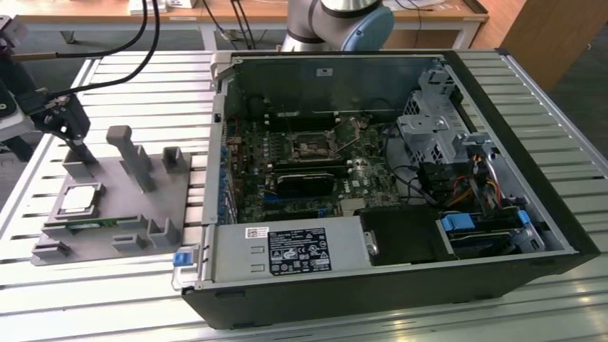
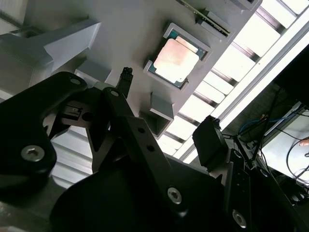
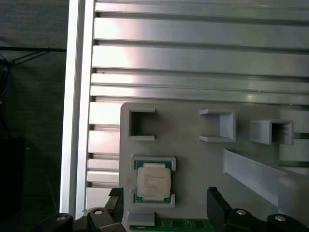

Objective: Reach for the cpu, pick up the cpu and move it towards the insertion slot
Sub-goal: 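Pick up the cpu and move it towards the insertion slot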

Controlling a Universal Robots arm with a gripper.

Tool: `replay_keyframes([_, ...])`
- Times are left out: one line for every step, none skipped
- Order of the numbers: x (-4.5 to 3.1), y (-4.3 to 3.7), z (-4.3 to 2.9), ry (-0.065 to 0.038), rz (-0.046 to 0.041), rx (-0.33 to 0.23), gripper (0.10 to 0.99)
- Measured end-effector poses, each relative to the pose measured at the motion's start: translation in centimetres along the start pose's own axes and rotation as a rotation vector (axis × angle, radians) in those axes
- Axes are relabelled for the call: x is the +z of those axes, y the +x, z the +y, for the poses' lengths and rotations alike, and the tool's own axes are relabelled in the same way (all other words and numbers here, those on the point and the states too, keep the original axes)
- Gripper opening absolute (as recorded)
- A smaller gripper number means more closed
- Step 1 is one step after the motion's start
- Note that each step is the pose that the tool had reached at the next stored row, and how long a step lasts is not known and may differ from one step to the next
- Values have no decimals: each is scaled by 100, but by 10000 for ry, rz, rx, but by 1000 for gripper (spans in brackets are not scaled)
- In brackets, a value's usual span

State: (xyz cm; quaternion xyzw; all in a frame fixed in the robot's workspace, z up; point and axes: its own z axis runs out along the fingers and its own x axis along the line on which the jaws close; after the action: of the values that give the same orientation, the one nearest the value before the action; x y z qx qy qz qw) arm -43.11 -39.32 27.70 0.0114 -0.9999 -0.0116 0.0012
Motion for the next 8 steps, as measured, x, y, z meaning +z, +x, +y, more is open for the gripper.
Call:
replay_keyframes([9, 0, 0, 0, 0, 0, 776])
replay_keyframes([19, 0, 0, 0, 0, 0, 776])
replay_keyframes([30, 1, -1, -1, 0, 0, 776])
replay_keyframes([41, 1, -2, 0, 0, 1, 776])
replay_keyframes([54, 2, -3, 0, 1, 2, 776])
replay_keyframes([68, 2, -5, 0, 0, 1, 776])
replay_keyframes([82, 3, -8, 0, 1, 1, 776])
replay_keyframes([97, 3, -10, 0, 1, 0, 776])
